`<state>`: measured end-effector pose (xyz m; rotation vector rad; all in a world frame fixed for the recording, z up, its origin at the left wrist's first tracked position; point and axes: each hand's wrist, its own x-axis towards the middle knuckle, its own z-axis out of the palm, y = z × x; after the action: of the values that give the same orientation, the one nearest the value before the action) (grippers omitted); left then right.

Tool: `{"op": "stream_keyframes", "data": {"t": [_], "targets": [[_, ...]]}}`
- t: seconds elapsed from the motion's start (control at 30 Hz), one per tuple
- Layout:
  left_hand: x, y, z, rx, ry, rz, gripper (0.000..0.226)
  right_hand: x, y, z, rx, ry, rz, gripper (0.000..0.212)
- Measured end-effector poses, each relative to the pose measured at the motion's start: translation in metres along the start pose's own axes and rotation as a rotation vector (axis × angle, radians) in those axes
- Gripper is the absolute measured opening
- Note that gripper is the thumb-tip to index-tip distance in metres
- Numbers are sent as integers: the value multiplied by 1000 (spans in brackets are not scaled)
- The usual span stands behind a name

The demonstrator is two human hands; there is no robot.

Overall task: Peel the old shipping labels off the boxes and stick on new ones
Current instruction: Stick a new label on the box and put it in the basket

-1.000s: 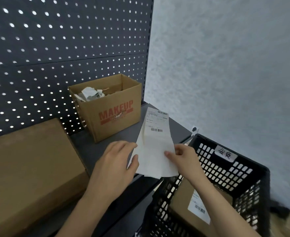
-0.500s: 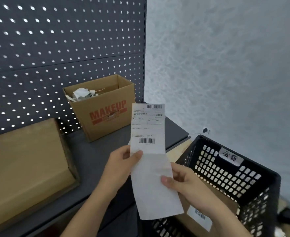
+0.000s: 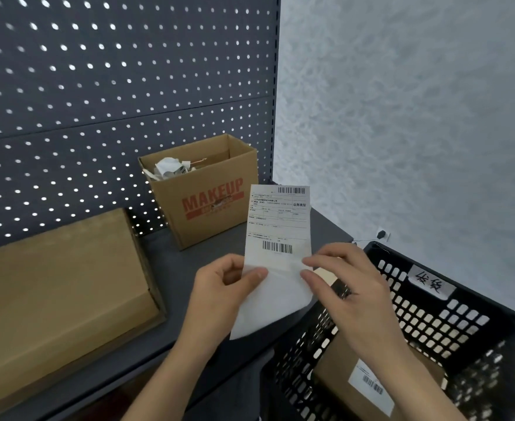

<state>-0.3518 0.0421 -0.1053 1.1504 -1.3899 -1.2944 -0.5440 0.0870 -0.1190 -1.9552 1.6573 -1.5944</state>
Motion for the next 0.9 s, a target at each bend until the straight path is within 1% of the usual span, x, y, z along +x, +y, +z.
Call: {"op": "stream_keyframes", "data": {"t": [0.07, 0.13, 0.3, 0.43, 0.53, 0.7, 0.8, 0.9], "targets": [[-2, 3, -2, -29, -27, 28, 9, 7, -8, 10, -34, -57, -70, 25], [-4, 6, -4, -32, -68, 64, 11, 14, -14, 19, -28, -125, -86, 29], [-11, 9, -16, 32, -152, 148, 21, 25, -26, 25, 6, -236, -64, 24], [-12, 4, -26, 196, -146, 237, 20, 24, -33, 26, -20, -248, -76, 22], [-13, 2, -28, 303, -142, 297, 22, 23, -39, 30, -83, -250, -162, 21], [-16, 5, -34, 360, -135, 319, 19, 24, -48, 37, -82, -233, -211, 21], [-18, 5, -37, 366, -153, 312, 20, 24, -53, 39, -142, -212, -269, 19], [-20, 6, -38, 387, -150, 334, 21, 23, -56, 41, -87, -238, -214, 18]]}}
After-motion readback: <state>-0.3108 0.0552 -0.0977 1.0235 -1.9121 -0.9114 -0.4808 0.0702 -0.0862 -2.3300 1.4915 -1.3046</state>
